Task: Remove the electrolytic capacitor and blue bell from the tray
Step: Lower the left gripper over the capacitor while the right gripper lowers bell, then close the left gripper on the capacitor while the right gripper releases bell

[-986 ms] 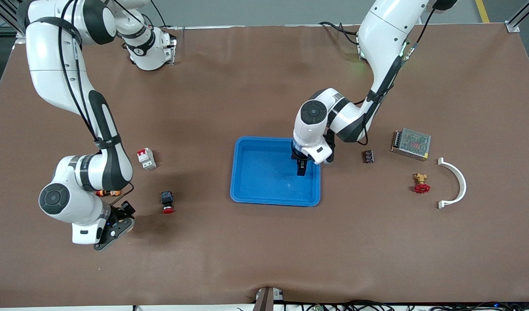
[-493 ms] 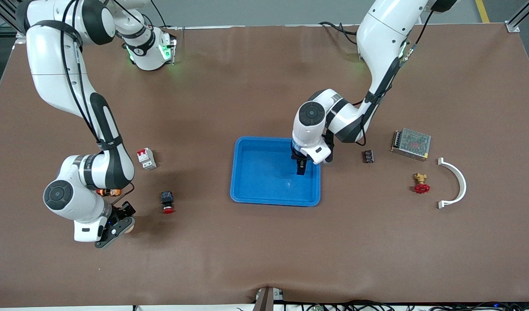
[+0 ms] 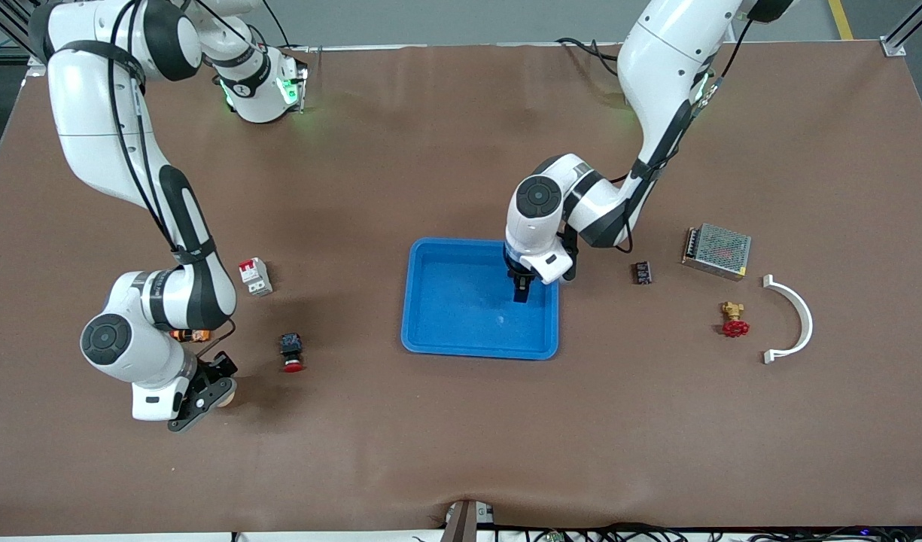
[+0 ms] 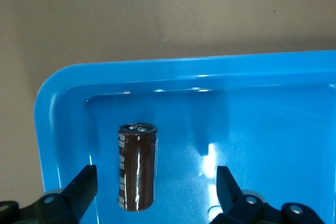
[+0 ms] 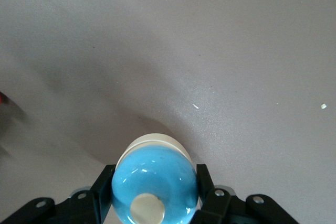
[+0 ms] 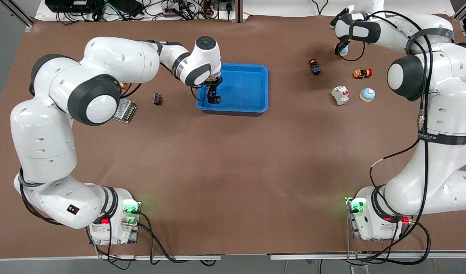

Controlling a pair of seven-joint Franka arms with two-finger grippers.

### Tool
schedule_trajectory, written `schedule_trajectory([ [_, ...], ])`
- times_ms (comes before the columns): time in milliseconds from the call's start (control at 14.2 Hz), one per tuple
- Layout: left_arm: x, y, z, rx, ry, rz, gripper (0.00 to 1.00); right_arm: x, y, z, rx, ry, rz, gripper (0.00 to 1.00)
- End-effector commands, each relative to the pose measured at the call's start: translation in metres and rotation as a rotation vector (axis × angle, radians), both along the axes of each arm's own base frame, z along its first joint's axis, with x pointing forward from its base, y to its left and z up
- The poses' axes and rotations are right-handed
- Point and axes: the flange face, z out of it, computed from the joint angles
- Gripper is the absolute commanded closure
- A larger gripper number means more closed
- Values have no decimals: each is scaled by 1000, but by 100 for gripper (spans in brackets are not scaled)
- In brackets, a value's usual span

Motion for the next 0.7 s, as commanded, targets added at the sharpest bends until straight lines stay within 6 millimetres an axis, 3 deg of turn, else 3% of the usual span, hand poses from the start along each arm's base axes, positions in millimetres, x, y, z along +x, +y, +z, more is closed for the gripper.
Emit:
schedule_trajectory([
  [0, 3, -8, -1, -3, 11, 26, 0, -3, -4, -3, 20, -13, 9, 52],
  [634, 6, -11, -16, 5, 19, 16, 0, -7, -3, -16, 21, -42, 10, 52],
])
